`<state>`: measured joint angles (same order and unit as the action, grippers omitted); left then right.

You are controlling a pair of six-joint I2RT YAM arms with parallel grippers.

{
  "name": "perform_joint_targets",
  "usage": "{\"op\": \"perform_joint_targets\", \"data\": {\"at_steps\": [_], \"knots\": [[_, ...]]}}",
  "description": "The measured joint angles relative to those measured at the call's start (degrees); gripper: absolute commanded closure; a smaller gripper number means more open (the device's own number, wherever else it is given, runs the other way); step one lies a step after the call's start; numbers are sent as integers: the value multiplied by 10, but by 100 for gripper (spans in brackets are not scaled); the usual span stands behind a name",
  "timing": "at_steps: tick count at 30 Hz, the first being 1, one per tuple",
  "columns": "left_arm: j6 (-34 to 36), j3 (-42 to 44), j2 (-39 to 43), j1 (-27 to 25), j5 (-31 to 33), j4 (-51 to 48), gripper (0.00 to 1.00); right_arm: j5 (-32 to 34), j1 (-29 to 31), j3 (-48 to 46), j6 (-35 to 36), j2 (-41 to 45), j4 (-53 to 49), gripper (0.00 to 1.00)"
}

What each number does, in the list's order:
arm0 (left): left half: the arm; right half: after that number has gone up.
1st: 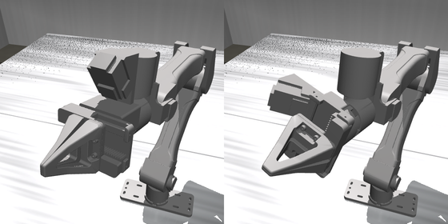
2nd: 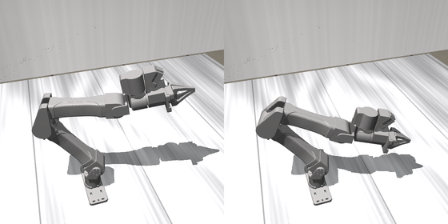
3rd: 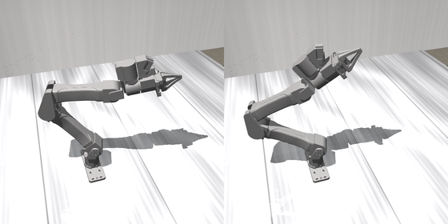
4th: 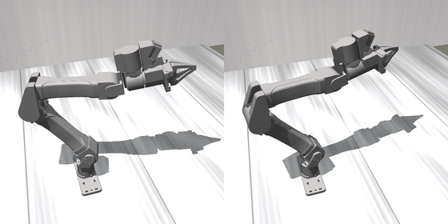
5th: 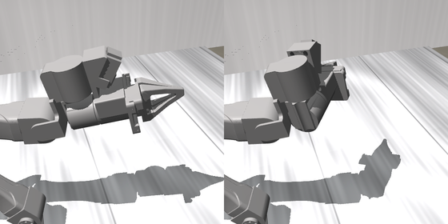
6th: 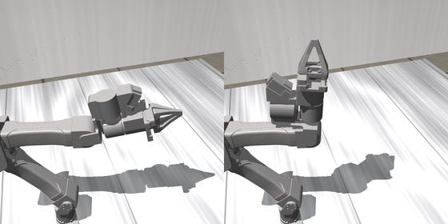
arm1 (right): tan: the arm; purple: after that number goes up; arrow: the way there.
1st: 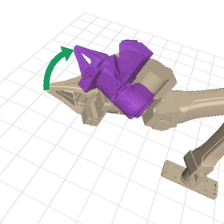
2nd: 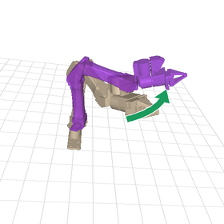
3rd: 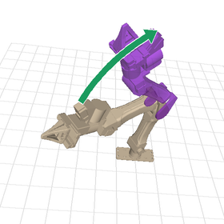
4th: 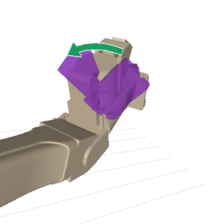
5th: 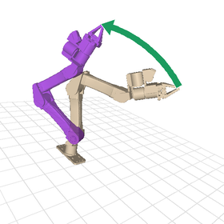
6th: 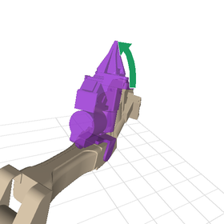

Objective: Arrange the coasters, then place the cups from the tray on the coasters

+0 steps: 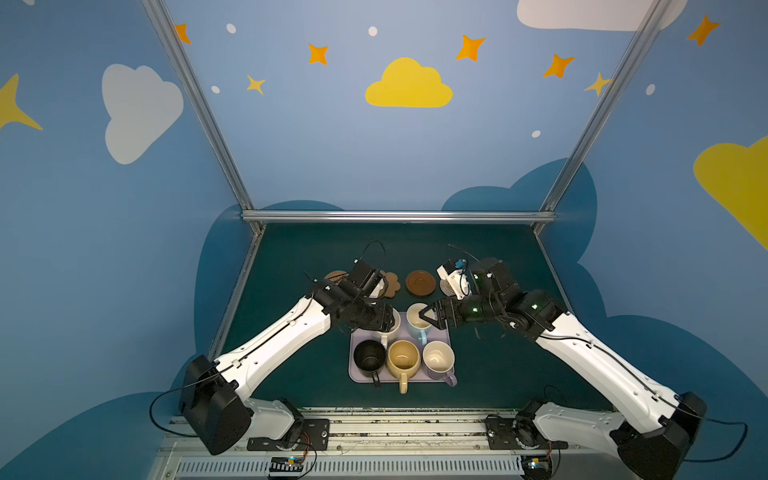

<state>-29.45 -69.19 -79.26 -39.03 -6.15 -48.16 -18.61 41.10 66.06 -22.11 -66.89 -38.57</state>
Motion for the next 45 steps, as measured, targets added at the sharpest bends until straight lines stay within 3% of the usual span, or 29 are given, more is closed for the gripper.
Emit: {"op": "perform_joint_targets", "data": {"at_steps": [13,45], "knots": [[-9,-1,-63,-35,34,-25,43,27,4,-1,2,-21,2,9],[-15,-31,-156,-69,108,-48,63,66,2,-9,18,-19,-4,9]]}}
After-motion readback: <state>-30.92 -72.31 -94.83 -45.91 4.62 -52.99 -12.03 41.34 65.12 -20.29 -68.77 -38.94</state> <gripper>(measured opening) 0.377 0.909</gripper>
